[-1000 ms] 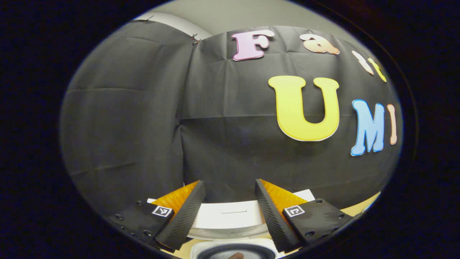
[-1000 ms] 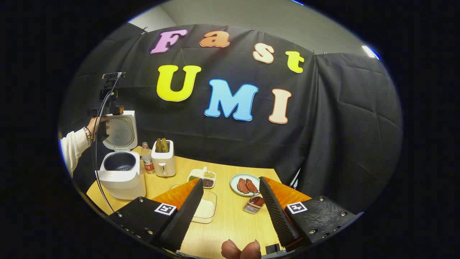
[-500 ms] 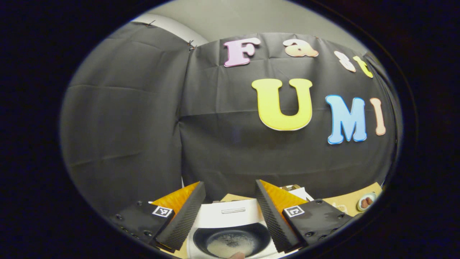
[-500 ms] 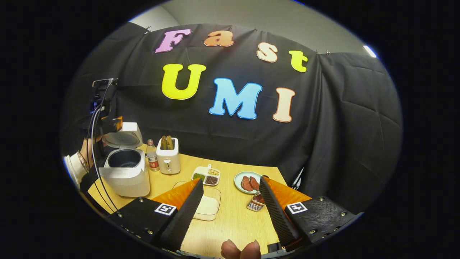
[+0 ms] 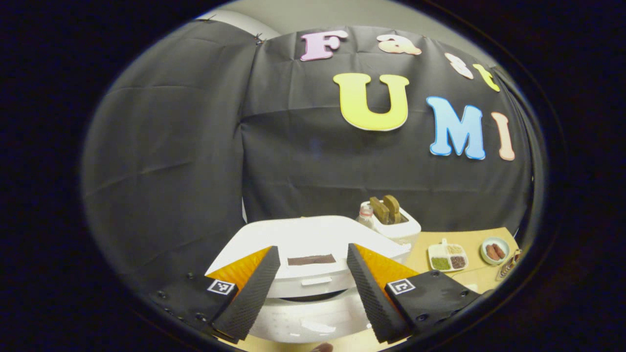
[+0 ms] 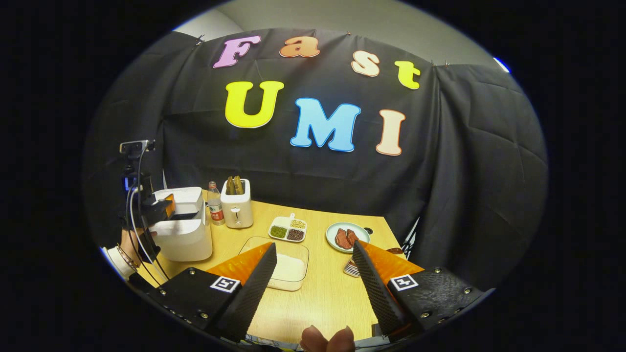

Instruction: Close the left gripper, press the button to open the rice cooker; take a wooden spoon from the chopstick holder with the right hand, scoop a spoonful of rice and pour it into the rice cooker, then put the wooden spoon back into the chopstick holder.

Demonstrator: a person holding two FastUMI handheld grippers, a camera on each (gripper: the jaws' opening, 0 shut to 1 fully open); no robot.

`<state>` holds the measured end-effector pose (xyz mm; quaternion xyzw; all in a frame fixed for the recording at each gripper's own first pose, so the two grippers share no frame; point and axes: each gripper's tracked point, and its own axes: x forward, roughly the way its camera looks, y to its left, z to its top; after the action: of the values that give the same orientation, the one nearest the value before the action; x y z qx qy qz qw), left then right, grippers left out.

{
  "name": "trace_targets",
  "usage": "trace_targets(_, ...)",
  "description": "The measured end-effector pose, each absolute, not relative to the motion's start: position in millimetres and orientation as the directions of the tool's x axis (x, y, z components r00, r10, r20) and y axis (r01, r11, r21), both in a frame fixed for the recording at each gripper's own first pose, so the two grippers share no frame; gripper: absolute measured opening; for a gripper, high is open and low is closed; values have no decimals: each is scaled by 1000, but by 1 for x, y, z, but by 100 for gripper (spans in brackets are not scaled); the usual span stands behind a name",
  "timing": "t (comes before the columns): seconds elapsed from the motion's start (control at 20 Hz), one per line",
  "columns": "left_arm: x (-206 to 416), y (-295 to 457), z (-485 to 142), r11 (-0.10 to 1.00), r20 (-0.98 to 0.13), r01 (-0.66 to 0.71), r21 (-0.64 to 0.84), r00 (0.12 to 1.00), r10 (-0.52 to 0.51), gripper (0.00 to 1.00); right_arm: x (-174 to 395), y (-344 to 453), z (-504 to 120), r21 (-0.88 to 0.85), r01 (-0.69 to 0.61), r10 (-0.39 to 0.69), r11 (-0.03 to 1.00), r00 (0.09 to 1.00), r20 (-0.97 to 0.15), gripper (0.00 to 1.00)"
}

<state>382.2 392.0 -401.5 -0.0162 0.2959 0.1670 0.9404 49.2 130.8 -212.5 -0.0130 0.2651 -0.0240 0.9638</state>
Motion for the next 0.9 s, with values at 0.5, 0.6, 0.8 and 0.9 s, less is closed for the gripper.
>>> trace_targets(0.5,372,387,-407,951,-657,-307,40,709,256,98,44,127,-213,-15,44,-46,999,861,-507,96)
trace_targets(0.6,370,389,-399,944,-669,-328,29,696,262,97,49,121,-210,-22,41,-46,999,867,-495,96)
trace_targets(0.8,366,379,-337,943,-621,-333,-19,743,250,100,63,106,-196,17,51,-38,999,891,-453,96)
trace_targets(0.9,364,359,-294,945,-587,-322,-55,776,230,100,68,96,-188,41,48,-26,998,905,-425,96)
